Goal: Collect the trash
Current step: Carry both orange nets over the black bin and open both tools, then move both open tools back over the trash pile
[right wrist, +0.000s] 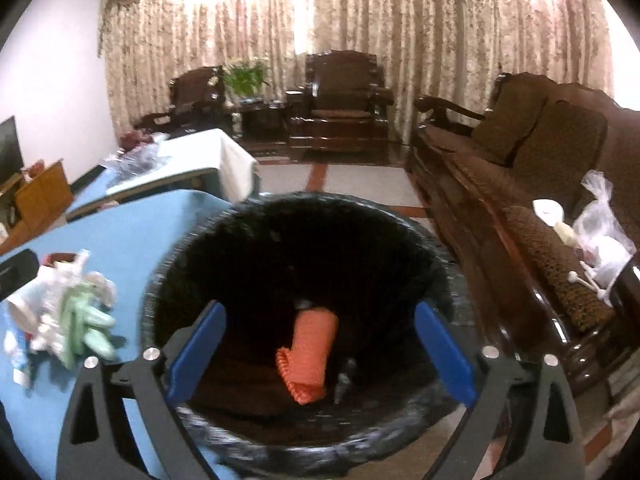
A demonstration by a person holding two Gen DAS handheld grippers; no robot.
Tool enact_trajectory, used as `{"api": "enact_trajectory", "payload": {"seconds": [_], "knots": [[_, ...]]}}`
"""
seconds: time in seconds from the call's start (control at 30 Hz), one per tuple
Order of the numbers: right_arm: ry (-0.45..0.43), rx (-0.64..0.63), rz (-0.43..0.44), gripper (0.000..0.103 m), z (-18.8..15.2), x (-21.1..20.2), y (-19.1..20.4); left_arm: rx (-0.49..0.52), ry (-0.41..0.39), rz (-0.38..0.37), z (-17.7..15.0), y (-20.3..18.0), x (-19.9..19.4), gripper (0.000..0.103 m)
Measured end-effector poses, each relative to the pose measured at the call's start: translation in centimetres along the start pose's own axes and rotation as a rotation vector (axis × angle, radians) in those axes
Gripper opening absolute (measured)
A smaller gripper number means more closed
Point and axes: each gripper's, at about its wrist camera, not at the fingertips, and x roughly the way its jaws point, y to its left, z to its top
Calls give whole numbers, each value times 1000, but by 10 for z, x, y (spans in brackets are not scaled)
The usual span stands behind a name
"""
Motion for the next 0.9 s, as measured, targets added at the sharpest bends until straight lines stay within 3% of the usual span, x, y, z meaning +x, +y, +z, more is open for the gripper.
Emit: {"api": "enact_trajectory", "payload": {"seconds": [0.13,0.33,0.43,0.6,0.9], "knots": [[-33,-41,108,96,5,-15,50,-18,-40,171,-4,49,-37,89],[-58,-148,278,96,3,-30,141,-65,-14,368,-13,120,-65,89],[-60,-214,352,96,-7,-32,193,-87,-9,423,-18,146,-75,89],[-58,-274,408,92,-20,-29,242,-96,1,478,-25,176,-85,89],[-2,-289,424,80,-39,-8,271,-115,-1,532,-49,202,-99,89]]}}
